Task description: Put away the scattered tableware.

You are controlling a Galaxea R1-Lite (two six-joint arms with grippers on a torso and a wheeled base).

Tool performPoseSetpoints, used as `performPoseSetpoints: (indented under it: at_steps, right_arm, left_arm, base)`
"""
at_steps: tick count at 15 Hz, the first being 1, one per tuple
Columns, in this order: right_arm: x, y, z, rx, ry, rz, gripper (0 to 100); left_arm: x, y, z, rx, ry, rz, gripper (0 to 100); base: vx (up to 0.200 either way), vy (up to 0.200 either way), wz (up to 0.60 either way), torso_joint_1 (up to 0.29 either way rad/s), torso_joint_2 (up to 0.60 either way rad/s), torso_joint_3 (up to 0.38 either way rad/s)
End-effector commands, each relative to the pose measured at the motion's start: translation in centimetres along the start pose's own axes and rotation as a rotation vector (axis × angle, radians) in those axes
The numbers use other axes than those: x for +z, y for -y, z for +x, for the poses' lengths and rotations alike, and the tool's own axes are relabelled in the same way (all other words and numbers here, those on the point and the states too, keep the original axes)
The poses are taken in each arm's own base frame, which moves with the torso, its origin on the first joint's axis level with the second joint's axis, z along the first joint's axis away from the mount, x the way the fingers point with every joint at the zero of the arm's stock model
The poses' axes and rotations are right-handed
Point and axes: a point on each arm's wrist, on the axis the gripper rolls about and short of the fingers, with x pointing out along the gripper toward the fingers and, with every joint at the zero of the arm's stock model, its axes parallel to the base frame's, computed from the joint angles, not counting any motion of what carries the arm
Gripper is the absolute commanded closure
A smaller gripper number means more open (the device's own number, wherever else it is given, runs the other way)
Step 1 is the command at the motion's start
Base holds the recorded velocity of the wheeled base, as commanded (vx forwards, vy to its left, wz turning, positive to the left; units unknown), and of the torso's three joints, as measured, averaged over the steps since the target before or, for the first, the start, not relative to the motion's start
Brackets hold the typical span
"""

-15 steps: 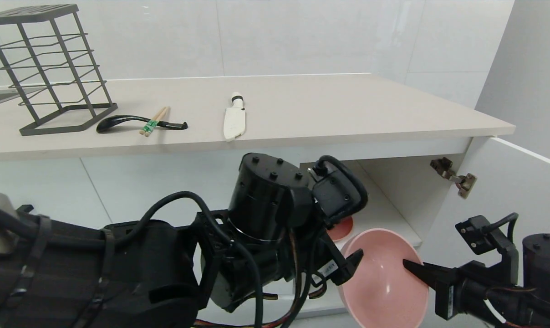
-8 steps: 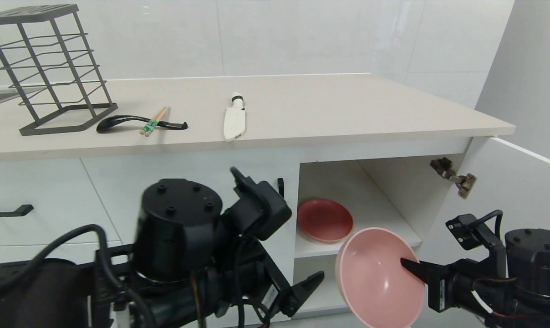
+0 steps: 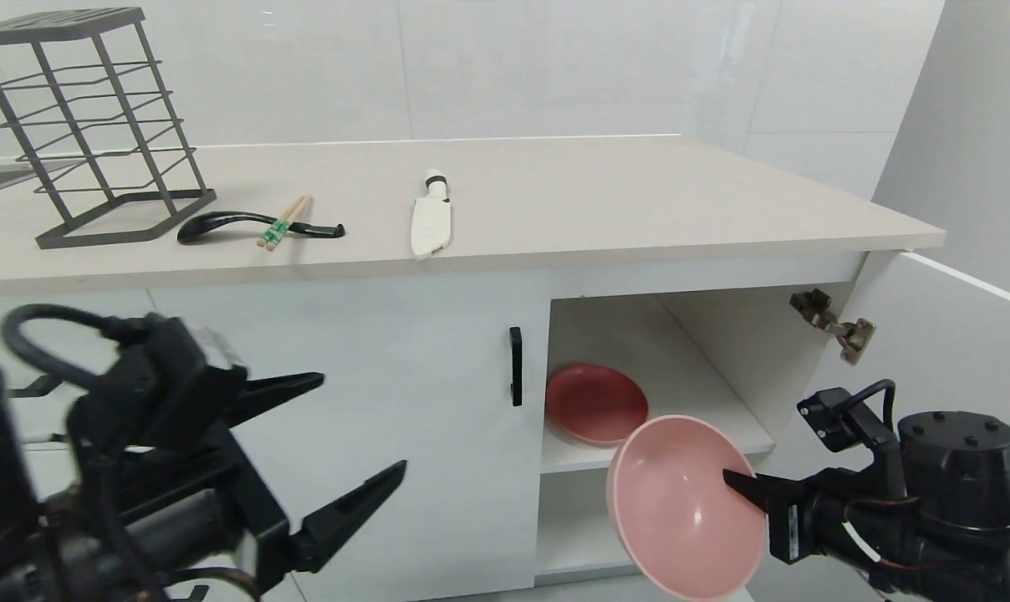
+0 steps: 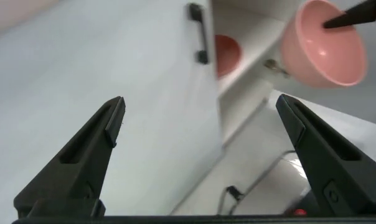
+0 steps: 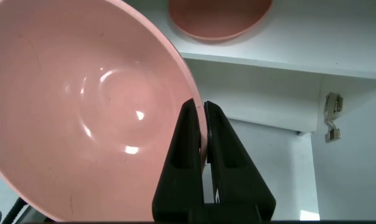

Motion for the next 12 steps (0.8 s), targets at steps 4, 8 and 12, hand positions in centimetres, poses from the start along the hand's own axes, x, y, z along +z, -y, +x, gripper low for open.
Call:
performPoseSetpoints:
  at_steps: [4,8,12]
  right_arm:
    - [-0.2,0.0,0.8,-0.002,-0.025,0.000,100]
    - [-0.4,0.1,0.6,-0.005,-0.032,0.001,100]
    - [-0.4,-0.1,0.7,0.003,-0.031,-0.004,100]
  left_arm:
    - [-6.9,-0.4,-12.7,0.373,0.163,-0.003,0]
    - [-10.2,1.5,-14.7,0.496,0.193,-0.050,0]
    - [-12.7,2.2,-14.4,0.574,0.173,-0.061,0]
  base:
    - [0.000,0.000,0.00,0.000,0.00,0.000]
    - [0.000,0.000,0.00,0.000,0.00,0.000]
    - [0.000,0.000,0.00,0.000,0.00,0.000]
